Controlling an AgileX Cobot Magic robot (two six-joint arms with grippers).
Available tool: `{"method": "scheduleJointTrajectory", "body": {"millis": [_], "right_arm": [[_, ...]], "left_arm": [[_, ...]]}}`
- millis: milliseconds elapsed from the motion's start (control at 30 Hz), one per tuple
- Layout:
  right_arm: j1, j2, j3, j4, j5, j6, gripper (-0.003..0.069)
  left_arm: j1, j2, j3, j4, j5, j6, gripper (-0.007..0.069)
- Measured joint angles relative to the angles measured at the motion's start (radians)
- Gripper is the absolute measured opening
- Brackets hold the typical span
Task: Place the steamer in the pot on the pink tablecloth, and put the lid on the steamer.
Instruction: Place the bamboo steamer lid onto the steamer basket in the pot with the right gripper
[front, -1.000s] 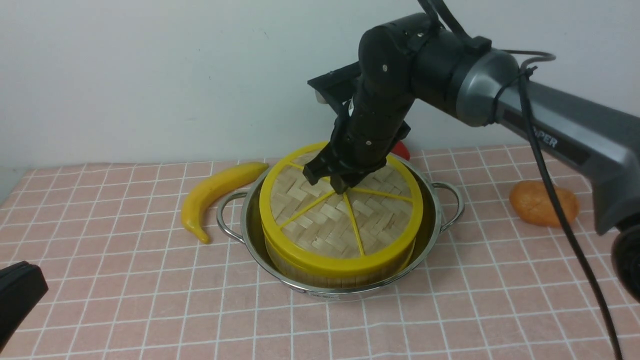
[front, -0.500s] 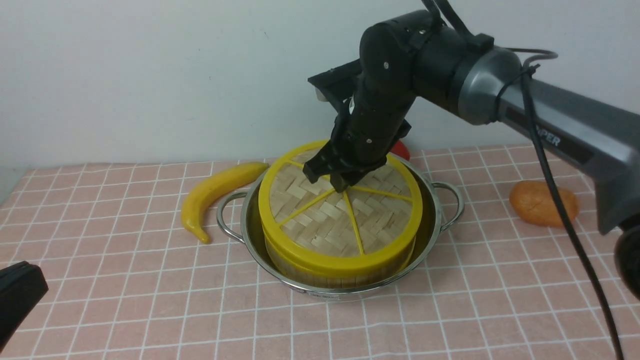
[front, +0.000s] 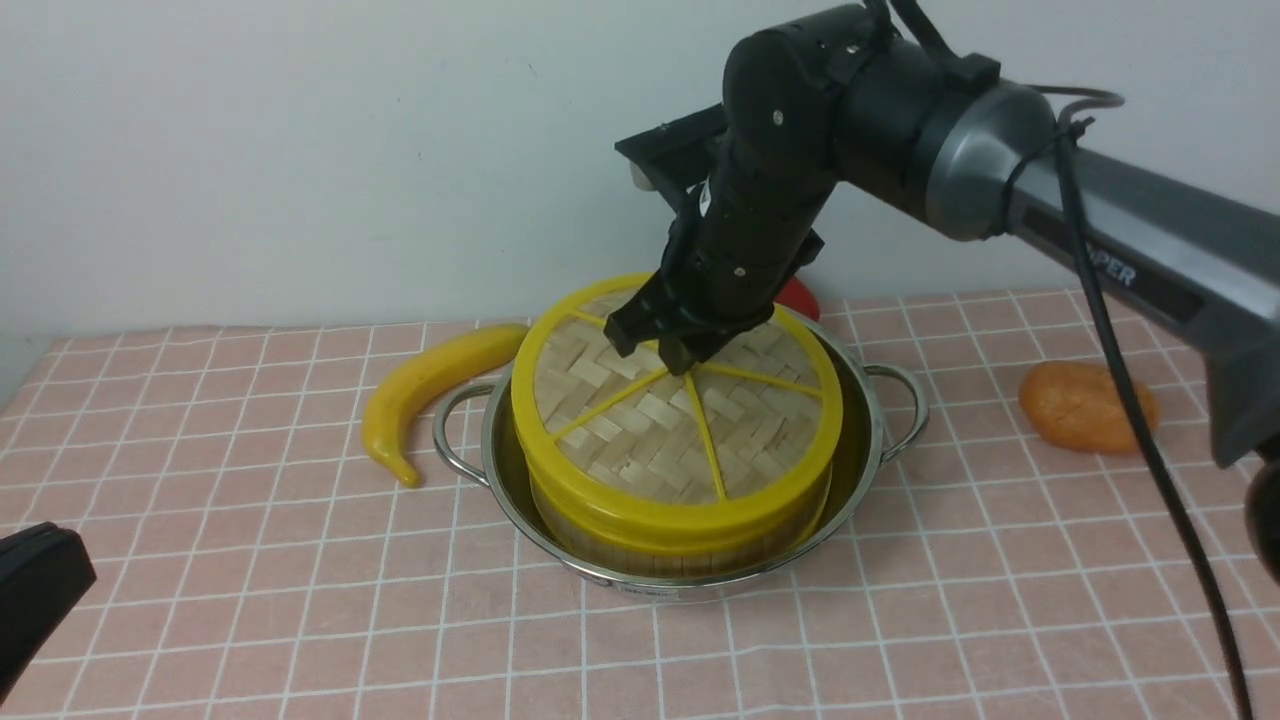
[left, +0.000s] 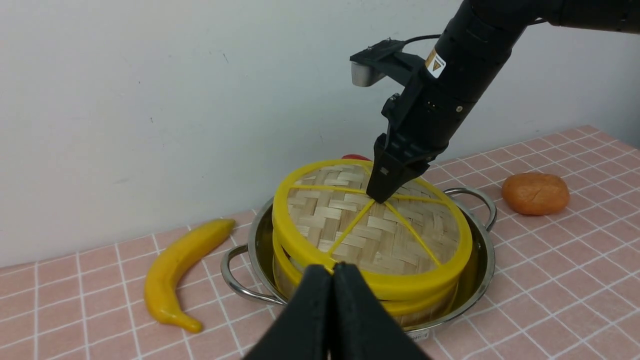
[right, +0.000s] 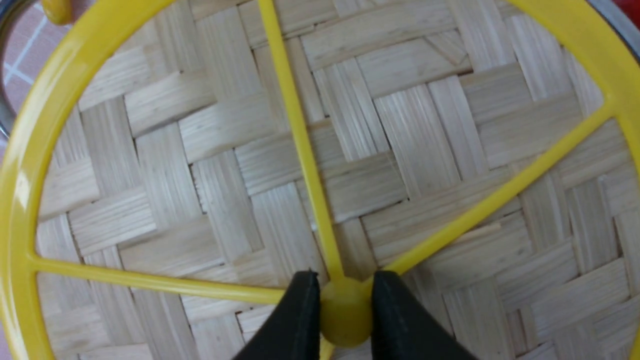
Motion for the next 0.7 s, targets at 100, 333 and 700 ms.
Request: {"method": "scheduleJointTrajectory", "body": {"millis": [100,333,700], "right_arm": [[0.0,0.0,0.0,0.0,0.0,0.0,0.0146],[0.0,-0.001,0.0,0.0,0.0,-0.002,0.0146],[0.0,0.038,-0.001,0.007,-0.009,-0.013,0.0146]], "left_arm": [[0.0,0.0,0.0,0.0,0.0,0.0,-0.0008],[0.0,0.0,0.0,0.0,0.0,0.0,-0.0008],[0.0,0.0,0.0,0.0,0.0,0.0,-0.0008]]}}
